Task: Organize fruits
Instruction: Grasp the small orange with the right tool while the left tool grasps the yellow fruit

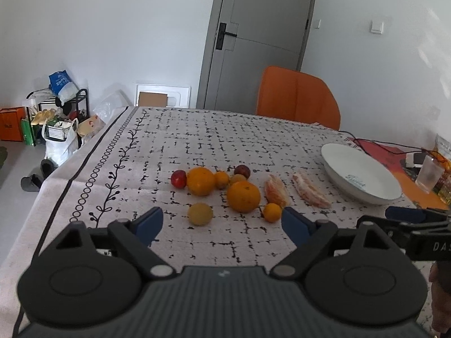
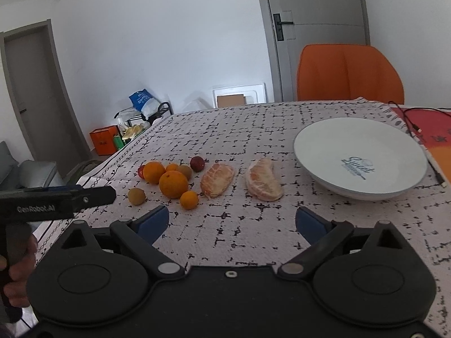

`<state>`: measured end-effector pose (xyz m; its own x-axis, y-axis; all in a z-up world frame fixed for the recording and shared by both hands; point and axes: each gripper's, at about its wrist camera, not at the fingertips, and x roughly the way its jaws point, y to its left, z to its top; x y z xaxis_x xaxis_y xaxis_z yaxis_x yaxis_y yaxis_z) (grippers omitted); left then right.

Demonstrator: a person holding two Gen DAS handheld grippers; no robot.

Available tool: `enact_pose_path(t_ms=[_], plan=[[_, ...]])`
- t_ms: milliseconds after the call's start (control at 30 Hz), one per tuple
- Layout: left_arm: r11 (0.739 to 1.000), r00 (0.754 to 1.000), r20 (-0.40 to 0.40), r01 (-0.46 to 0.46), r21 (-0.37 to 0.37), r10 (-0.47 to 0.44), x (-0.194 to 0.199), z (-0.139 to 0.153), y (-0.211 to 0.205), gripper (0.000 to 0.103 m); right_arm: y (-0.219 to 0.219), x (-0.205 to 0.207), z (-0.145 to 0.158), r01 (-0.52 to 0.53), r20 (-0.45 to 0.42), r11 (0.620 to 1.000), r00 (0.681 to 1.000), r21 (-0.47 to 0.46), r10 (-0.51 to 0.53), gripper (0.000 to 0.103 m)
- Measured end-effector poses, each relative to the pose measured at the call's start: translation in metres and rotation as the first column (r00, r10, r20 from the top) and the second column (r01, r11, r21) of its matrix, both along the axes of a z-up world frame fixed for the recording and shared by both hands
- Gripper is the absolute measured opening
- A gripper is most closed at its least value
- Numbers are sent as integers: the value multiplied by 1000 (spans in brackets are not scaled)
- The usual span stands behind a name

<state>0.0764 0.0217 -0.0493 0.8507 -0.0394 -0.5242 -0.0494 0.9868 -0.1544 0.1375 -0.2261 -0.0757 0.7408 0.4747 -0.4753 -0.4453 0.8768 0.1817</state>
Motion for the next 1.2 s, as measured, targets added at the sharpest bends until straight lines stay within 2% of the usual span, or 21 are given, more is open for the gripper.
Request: enact_pose_path(t_ms=[267,500,700,800,833,900,1067,1200], plan=[[1000,999,-38,-18,-15,18,20,-14,7,69,16,17,-8,-36,-29,999,999,-6,36,82],[1000,998,-63,-27,-15,26,35,-24,9,64,29,29,-14,-72,-61,997,996,-13,72,75],[998,995,-88,-54,-27,51,52,-34,13,52,40,41,-21,-88,-85,996,993,-21,86,68],[997,993,-100,-69,-41,64,56,-40,17,42,45,46,-23,-94,-93,995,991,-22,91,67],[996,993,-100,-71,-47,66,57,-41,17,34,46,47,-23,-98,-96,995,991,-23,95,67],[996,993,-99,-74,-55,69,57,-42,19,26,51,50,-24,-110,-102,994,989,-30,106,61],[994,994,-92,-74,-82,66,56,-40,21,26,66,59,-29,-138,-119,990,984,-40,132,56],[993,994,-91,-72,-96,63,55,-40,22,26,76,66,-35,-146,-130,988,982,-49,139,46]])
